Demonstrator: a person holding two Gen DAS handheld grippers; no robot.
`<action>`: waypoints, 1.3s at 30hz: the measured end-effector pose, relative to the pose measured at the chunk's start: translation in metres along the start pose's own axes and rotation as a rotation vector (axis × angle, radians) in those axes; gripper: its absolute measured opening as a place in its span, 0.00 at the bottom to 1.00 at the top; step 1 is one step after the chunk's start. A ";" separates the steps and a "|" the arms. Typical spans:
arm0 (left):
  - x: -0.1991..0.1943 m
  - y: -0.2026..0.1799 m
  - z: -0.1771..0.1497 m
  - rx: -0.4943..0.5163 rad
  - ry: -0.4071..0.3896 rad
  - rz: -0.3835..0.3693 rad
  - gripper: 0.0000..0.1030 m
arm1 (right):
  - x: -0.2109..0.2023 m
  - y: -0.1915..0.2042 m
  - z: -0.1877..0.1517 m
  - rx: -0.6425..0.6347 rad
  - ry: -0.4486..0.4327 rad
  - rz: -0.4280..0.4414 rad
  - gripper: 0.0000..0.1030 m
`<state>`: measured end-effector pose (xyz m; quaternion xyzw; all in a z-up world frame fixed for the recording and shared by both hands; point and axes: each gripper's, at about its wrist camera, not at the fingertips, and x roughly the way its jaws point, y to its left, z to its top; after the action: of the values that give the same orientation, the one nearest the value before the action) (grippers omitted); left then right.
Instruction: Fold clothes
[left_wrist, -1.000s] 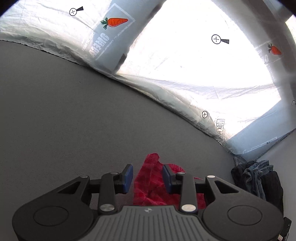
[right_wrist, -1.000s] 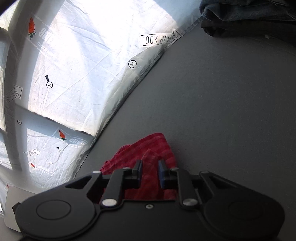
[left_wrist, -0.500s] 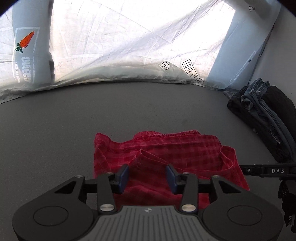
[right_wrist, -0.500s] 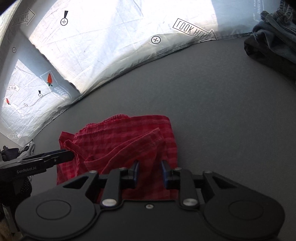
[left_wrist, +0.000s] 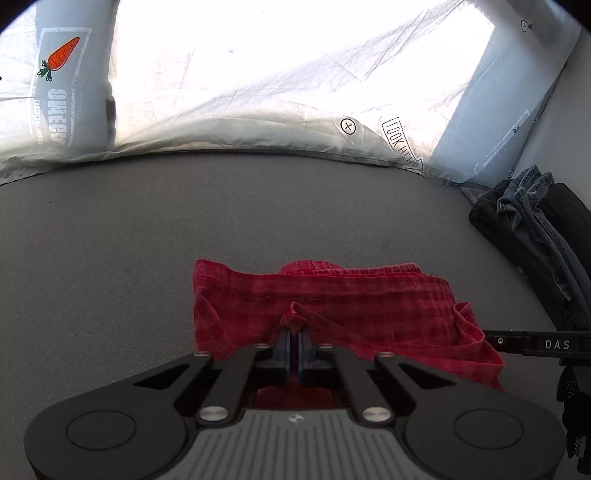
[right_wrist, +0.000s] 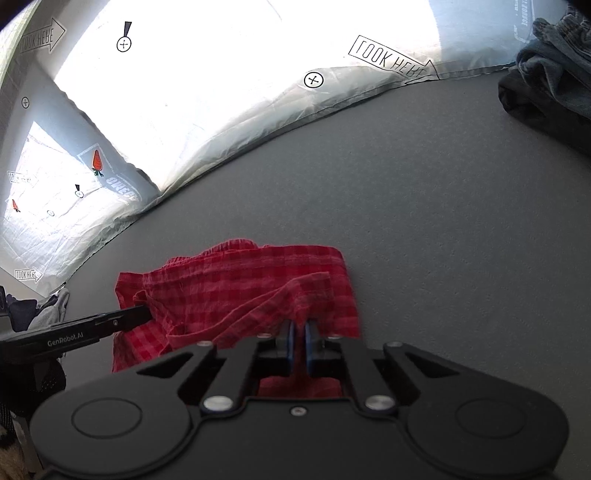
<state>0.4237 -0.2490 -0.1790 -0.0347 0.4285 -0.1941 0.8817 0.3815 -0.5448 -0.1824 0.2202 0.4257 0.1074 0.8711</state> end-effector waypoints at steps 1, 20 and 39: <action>-0.004 0.002 0.001 -0.019 -0.017 0.003 0.02 | -0.002 -0.001 0.000 -0.001 -0.010 0.002 0.03; -0.041 0.069 -0.006 -0.381 -0.087 0.075 0.60 | -0.016 -0.012 0.000 0.057 -0.049 -0.046 0.46; 0.030 -0.005 -0.009 -0.019 0.063 0.013 0.73 | 0.043 0.042 -0.003 -0.249 0.052 -0.023 0.66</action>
<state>0.4322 -0.2634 -0.2056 -0.0342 0.4583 -0.1850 0.8687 0.4059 -0.4912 -0.1939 0.1026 0.4339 0.1553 0.8815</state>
